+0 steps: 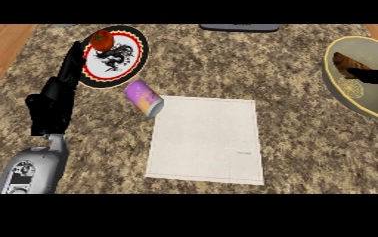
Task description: Pick the croissant from the placemat and place it in the bowl
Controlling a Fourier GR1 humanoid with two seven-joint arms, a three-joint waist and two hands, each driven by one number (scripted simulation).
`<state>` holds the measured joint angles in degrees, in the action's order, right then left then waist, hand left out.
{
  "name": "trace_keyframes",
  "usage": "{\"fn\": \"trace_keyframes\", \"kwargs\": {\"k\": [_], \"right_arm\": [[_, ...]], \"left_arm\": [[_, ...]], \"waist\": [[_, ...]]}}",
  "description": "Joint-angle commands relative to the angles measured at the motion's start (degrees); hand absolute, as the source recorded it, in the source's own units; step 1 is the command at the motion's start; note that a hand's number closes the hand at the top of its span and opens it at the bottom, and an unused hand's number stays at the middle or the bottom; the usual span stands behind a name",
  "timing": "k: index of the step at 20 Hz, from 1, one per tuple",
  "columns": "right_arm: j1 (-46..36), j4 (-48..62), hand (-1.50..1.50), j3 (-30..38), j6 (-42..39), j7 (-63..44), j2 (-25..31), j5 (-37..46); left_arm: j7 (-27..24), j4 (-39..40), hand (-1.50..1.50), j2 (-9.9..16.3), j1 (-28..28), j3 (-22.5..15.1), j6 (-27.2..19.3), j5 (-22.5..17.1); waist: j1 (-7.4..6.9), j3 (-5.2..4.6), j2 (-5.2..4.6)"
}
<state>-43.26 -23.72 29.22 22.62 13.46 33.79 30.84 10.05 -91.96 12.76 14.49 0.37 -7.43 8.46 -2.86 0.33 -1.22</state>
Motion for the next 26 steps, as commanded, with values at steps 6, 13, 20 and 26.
{"fn": "trace_keyframes", "kwargs": {"k": [6,13,20,26], "right_arm": [[-0.96,6.26,-1.50,8.24,-1.92,13.99,2.24,-8.64],[4.44,7.56,-1.50,13.30,-14.46,18.43,7.84,-15.74],[13.02,2.27,-1.50,14.88,-27.47,21.55,8.77,-22.27],[21.96,-6.20,-1.50,12.64,-34.20,22.10,6.68,-25.36]], "left_arm": [[-2.50,4.06,0.00,-1.15,0.03,0.08,-0.89,1.40],[2.64,-0.83,0.00,1.06,0.78,1.75,0.63,0.64],[4.51,-2.24,0.00,-1.06,-0.50,0.45,-1.03,2.76],[-2.83,4.12,0.00,0.20,-0.88,4.17,0.70,1.03]], "waist": [[1.07,-0.11,0.17],[2.39,-0.19,0.93],[3.60,-0.33,1.47],[3.74,-0.41,1.43]]}}
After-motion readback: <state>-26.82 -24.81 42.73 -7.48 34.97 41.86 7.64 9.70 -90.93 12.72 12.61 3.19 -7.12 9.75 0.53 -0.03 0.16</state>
